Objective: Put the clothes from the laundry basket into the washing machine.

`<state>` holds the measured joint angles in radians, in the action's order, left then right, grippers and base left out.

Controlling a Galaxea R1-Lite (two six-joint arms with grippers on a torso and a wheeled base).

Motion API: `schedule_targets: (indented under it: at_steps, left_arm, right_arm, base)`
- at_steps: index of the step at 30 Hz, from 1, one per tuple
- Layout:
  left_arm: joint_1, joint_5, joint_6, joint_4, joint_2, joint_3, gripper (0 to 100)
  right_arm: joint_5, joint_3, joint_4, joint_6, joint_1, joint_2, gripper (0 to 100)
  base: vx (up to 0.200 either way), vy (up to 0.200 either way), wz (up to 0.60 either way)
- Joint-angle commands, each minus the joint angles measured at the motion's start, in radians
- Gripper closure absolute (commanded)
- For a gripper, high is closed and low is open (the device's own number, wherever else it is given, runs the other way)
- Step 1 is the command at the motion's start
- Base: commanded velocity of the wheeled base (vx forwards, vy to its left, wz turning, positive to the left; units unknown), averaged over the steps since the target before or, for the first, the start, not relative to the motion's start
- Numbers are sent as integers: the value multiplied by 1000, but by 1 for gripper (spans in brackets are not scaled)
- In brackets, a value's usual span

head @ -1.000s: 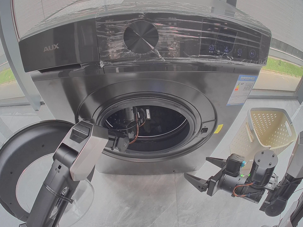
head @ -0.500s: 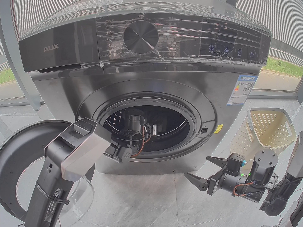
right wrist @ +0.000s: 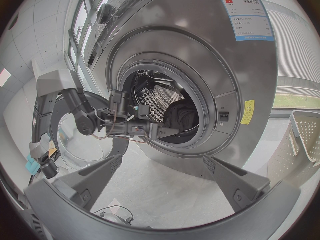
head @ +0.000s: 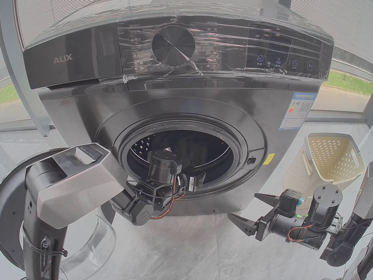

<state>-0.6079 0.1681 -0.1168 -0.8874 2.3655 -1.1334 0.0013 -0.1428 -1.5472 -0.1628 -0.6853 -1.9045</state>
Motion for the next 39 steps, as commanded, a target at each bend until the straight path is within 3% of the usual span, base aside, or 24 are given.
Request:
schedule_targets:
  at_steps: [1,8,14,17,18,19,20,24,25,34,39]
  left_arm:
    - [-47,-1,2,-38,-149,172,0]
    - [-128,1,-7,-102,-252,350,0]
    - [-181,7,-17,-143,-408,515,0]
    - [-184,7,-78,-143,-555,603,0]
    - [-184,7,-78,-143,-555,603,0]
    - [-184,11,-109,-143,-643,647,0]
    - [-181,13,-113,-145,-686,667,0]
    - [-162,22,-113,-127,-827,735,0]
    - [-127,21,-110,-128,-875,768,0]
    - [-53,37,-103,-139,-937,851,0]
    - [-52,42,-67,-140,-950,873,0]
  right_arm:
    - [0,2,-1,0,1,-2,0]
    - [0,8,-1,0,0,-2,0]
    - [-32,17,-1,2,3,10,0]
    - [-84,38,-1,2,13,47,0]
    - [-84,38,-1,2,13,47,0]
    - [-99,58,-1,5,27,90,0]
    - [-106,66,-1,8,32,111,0]
    - [-129,74,1,11,56,159,0]
    - [-133,84,1,14,102,168,0]
    - [-138,143,42,40,202,297,0]
    - [-138,143,151,49,230,393,0]
  base:
    - [0,0,0]
    - [0,0,0]
    - [0,0,0]
    - [0,0,0]
    - [0,0,0]
    - [0,0,0]
    - [0,0,0]
    - [0,0,0]
    - [0,0,0]
    - [0,0,0]
    - [-160,0,0]
